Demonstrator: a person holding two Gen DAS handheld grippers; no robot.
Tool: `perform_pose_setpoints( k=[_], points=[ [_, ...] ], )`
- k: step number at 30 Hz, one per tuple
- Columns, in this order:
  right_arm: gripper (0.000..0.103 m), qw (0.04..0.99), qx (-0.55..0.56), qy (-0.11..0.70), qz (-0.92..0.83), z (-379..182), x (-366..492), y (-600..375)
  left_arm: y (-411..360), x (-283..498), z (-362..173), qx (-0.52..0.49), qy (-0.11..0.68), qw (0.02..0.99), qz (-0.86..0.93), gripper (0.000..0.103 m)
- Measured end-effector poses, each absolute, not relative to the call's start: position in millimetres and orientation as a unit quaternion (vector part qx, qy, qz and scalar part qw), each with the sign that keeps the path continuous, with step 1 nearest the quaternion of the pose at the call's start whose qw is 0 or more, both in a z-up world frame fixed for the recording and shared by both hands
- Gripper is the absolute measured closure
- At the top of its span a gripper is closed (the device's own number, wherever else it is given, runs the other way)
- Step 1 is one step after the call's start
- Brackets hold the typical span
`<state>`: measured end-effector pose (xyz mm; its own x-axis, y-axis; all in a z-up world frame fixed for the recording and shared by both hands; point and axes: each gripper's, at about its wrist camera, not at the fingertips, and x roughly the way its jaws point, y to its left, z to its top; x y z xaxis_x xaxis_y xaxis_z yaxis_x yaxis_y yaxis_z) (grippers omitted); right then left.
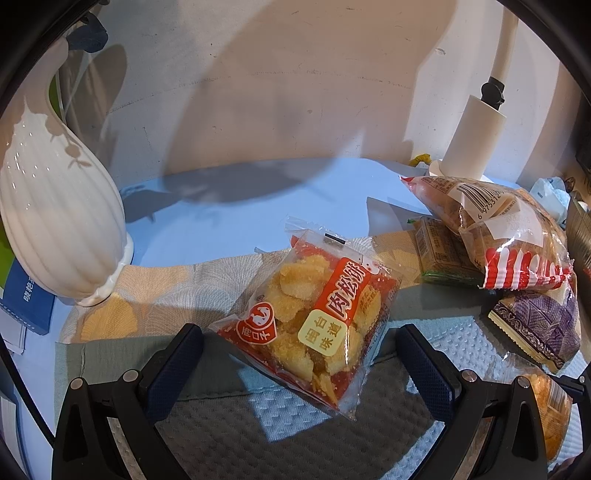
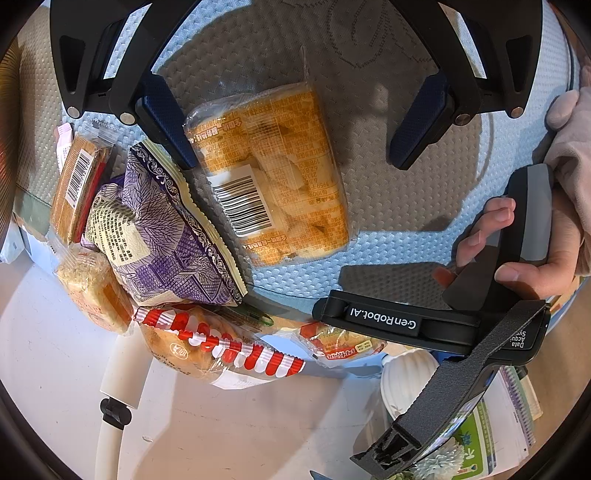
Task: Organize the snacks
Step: 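Close the right tool on the orange cake bag while the left tool grasps the red-label bag, then lift both held bags and carry them toward the glass bowl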
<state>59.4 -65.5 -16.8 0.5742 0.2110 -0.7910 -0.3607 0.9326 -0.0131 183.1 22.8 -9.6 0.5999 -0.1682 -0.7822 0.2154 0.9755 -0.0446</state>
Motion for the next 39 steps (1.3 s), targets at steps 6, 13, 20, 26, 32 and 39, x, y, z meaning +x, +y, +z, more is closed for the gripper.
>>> perform_pose_setpoints(
  k=[6,13,20,26,32,39],
  points=[
    [0.0,0.882,-0.087,0.433,0.162,-17,61,-65,22,190,-10,0.028,0.434,0.895,-0.103,0.0],
    [0.0,0.882,-0.087,0.433,0.163,-17,60,-66,22,191,-9,0.03,0.433,0.895,-0.099,0.0],
    [0.0,0.884,-0.082,0.431,0.162,-16,65,-66,23,192,-10,0.03,0.433,0.896,-0.097,0.0],
    [0.018,0.889,-0.077,0.421,0.162,-10,67,-67,24,194,-9,0.031,0.433,0.896,-0.097,0.0],
    [0.054,0.894,-0.065,0.395,0.199,1,60,-68,20,188,-2,0.033,0.404,0.906,-0.124,0.054],
    [0.054,0.894,-0.061,0.385,0.219,6,55,-64,24,189,-1,0.02,0.403,0.906,-0.13,0.054]
  ],
)
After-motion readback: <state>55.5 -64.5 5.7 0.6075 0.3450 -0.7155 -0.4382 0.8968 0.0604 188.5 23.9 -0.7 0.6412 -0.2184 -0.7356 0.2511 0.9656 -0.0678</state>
